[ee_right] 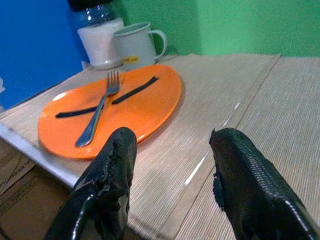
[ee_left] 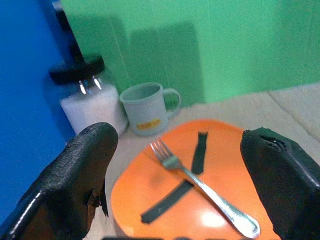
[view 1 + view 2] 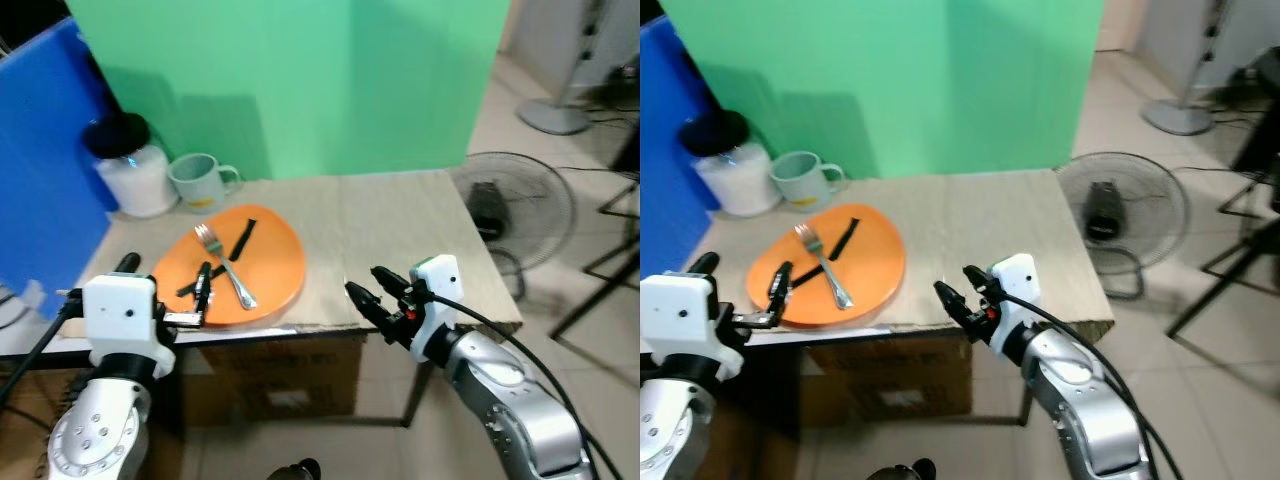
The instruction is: Setting the table
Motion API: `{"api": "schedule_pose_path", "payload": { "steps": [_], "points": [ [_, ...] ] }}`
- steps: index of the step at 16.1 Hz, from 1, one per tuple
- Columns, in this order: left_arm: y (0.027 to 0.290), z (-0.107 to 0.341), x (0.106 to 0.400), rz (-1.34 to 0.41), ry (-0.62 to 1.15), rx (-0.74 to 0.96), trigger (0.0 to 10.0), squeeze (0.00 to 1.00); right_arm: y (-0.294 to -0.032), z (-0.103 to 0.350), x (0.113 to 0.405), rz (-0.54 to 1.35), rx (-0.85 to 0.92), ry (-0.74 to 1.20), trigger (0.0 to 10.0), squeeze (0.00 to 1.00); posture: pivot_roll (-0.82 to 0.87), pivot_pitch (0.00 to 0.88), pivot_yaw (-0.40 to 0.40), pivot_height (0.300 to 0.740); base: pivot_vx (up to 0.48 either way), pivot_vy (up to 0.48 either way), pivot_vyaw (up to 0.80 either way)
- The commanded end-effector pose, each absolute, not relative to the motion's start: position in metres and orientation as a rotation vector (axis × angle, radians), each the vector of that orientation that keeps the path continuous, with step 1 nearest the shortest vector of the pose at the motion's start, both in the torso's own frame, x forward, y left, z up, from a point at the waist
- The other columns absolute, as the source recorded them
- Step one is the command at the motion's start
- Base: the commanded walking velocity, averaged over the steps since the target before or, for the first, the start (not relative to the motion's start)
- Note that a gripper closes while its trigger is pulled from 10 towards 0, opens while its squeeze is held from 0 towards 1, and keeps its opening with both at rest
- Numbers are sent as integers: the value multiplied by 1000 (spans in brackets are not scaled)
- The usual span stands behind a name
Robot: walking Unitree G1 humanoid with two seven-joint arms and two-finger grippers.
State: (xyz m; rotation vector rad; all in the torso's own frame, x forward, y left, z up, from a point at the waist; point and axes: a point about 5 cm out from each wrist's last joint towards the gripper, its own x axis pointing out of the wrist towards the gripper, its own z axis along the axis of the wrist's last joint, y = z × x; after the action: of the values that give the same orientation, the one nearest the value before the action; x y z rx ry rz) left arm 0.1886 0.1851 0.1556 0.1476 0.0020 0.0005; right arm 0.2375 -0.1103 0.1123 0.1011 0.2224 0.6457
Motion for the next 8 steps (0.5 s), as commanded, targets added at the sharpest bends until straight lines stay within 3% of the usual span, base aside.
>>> {"api": "schedule_pose_path", "payload": {
  "steps": [1, 5, 8],
  "points": [
    [189, 155, 189, 7, 14, 163, 10000, 0, -102, 120, 237, 675, 109, 185, 10000, 0, 20, 0, 90, 740, 0, 0, 800],
    [188, 151, 190, 10, 22, 143, 10000, 0, -134, 127, 254, 415, 116, 116, 10000, 0, 8, 0, 91, 740, 0, 0, 638],
    [188, 147, 190, -4, 30, 135, 10000, 0, -152, 133, 255, 369, -2, 63, 10000, 0, -24, 0, 82, 740, 0, 0, 0]
  ]
}}
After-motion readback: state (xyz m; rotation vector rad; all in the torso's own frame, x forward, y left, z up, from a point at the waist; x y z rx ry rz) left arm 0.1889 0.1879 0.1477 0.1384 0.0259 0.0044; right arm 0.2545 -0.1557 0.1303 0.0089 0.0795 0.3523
